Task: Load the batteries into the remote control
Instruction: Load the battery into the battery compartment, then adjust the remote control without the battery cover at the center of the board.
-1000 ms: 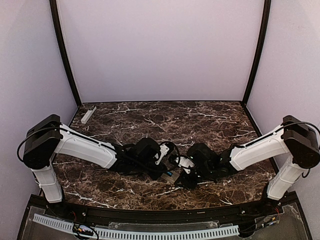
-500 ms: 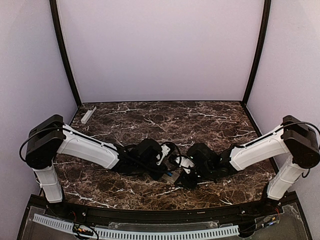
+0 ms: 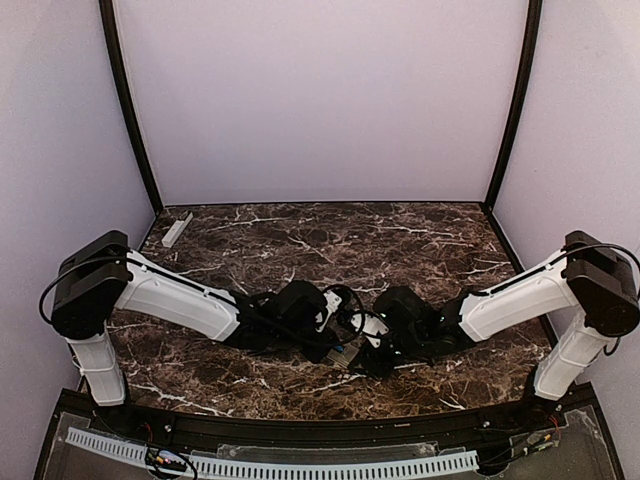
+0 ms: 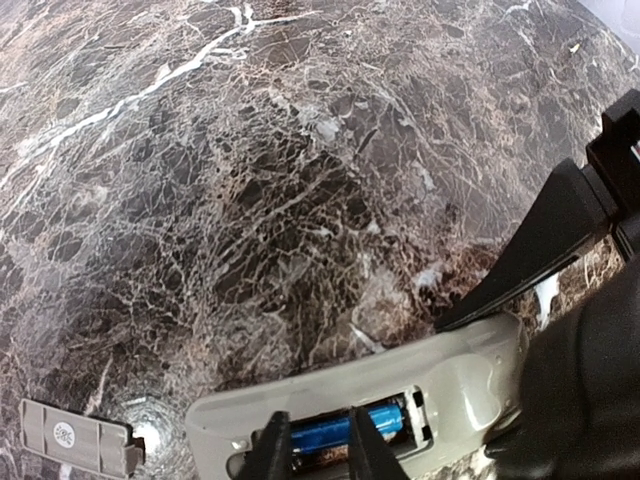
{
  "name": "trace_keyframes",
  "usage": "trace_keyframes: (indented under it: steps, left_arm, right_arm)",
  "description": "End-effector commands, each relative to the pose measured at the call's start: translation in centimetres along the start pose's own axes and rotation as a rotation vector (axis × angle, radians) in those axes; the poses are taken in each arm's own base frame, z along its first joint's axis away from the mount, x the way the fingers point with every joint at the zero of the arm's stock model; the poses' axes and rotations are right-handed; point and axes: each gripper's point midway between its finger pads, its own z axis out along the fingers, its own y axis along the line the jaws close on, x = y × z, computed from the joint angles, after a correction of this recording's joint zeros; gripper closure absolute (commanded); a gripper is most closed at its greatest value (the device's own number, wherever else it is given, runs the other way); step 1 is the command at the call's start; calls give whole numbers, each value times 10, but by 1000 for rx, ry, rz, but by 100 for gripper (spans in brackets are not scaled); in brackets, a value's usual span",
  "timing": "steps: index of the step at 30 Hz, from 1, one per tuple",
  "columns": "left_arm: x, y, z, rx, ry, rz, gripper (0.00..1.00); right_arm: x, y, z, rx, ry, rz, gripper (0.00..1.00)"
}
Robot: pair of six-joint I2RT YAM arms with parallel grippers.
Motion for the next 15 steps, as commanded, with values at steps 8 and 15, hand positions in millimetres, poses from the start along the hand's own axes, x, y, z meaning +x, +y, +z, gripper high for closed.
trace_keyframes:
  steps: [8, 15]
  left_arm:
    - [-36, 5, -59, 31, -94, 85, 45]
    - [-41, 30, -89, 58, -80, 280, 11]
  right_arm:
    - [22, 8, -6, -38, 32, -96, 74]
    - [20, 21, -6, -117, 28, -204, 73]
